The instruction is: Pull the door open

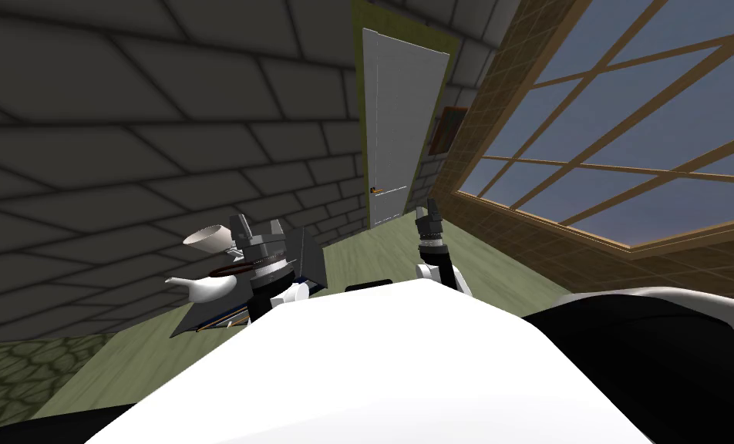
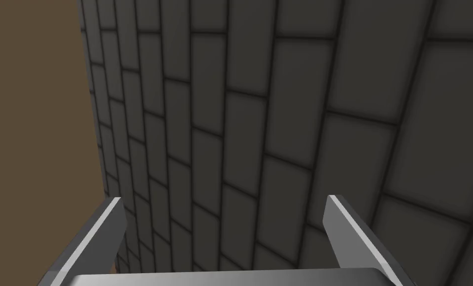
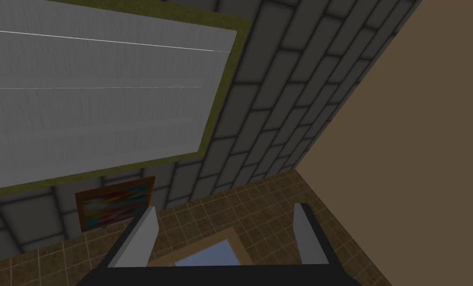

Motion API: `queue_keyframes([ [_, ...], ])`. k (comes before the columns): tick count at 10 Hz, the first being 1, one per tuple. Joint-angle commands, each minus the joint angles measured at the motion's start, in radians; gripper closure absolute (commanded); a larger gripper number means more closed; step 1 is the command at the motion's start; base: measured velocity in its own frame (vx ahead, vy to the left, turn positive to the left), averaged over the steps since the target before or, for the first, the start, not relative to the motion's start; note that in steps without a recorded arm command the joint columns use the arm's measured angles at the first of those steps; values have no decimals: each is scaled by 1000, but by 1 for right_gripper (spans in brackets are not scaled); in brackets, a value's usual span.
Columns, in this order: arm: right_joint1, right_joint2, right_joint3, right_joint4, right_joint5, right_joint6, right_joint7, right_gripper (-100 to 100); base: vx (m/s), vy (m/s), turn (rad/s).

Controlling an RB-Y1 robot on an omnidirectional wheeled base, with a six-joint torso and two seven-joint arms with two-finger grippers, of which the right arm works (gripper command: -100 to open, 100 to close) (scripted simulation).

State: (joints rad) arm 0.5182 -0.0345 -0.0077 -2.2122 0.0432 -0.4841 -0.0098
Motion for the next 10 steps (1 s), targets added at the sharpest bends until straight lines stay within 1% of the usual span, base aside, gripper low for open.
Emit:
queue_keyframes([
  [1, -11, -6, 1, 29, -4, -6, -2, -100, 43, -12, 48],
  [2, -20, -11, 3, 51, -8, -11, -4, -100, 86, -30, 63],
  [3, -24, -13, 3, 62, -9, -14, -4, -100, 93, -40, 36],
  [4, -33, -18, 4, 85, -13, -19, -6, -100, 104, -31, 52],
  [7, -51, -26, 7, 133, -20, -30, -9, -100, 85, -24, 39],
  [8, -64, -32, 8, 166, -25, -37, -12, -100, 97, -27, 74],
  [10, -80, -39, 10, 207, -31, -46, -15, -100, 98, -32, 52],
])
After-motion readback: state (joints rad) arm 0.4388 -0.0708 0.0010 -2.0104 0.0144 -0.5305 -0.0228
